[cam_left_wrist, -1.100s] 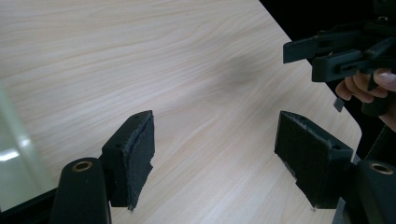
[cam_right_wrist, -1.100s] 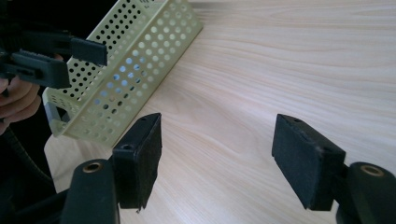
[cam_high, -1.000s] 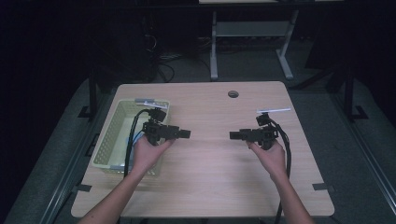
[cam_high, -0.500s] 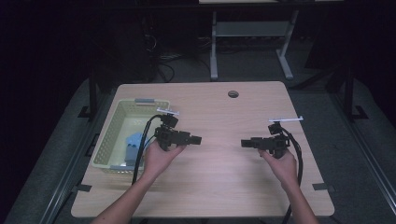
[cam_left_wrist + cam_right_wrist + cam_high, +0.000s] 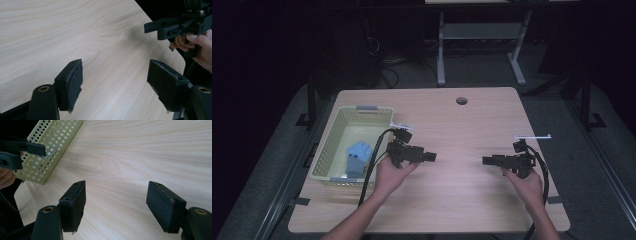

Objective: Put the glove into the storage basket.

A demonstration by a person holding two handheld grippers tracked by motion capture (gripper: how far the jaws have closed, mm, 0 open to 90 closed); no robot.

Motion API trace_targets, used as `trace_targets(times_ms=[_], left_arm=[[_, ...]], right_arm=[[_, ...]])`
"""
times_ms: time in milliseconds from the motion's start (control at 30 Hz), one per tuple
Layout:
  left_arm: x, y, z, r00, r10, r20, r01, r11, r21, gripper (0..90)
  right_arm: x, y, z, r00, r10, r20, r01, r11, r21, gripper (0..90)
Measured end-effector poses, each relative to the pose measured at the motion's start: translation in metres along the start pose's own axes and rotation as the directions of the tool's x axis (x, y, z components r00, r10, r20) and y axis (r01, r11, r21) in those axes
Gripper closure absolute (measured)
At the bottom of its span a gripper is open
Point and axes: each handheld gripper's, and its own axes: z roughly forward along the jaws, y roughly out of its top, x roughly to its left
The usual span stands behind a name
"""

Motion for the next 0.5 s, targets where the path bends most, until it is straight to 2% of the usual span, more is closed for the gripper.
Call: trace_targets(times_ms=[433, 500], left_arm=[[-0.012, -0.020, 0.014, 0.9984, 0.005, 0.057, -0.005, 1.0000, 0.002, 28.1], [-0.014, -0.024, 0.015, 0.9985, 0.023, 0.050, -0.023, 0.9997, 0.002, 28.0]], right_arm=[[-0.008, -0.022, -0.020, 0.9998, -0.004, 0.019, 0.004, 1.000, -0.004, 31.4], [-0.008, -0.025, -0.021, 0.9999, -0.004, 0.013, 0.005, 1.000, -0.006, 31.4]])
